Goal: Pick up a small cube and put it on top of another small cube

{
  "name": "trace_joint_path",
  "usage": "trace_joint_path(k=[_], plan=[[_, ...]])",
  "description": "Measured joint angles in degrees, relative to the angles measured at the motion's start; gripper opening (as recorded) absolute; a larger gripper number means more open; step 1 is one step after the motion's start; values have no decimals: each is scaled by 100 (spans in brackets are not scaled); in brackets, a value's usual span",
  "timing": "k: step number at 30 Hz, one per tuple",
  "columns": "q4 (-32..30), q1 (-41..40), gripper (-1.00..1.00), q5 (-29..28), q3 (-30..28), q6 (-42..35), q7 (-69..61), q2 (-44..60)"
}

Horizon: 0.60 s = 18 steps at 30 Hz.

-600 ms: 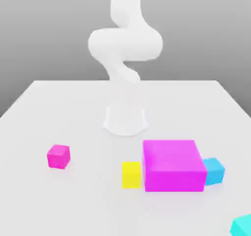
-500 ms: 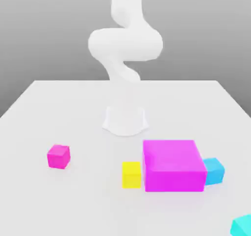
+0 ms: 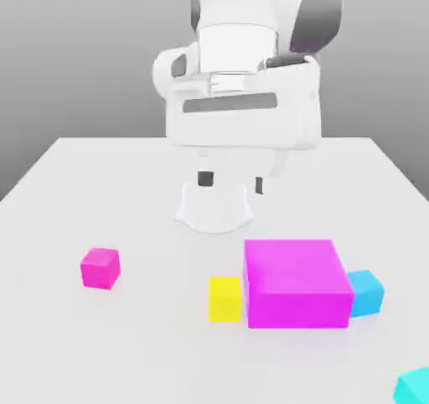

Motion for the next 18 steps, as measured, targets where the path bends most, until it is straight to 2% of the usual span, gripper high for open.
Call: trace_joint_path(k=[12, 15, 18], plan=[[-1414, -583, 0, 335, 810, 1187, 3053, 1397], [-1450, -803, 0, -27, 941, 1453, 3542, 1729], [-1388, -1043, 0, -796, 937, 1713, 4119, 2075]])
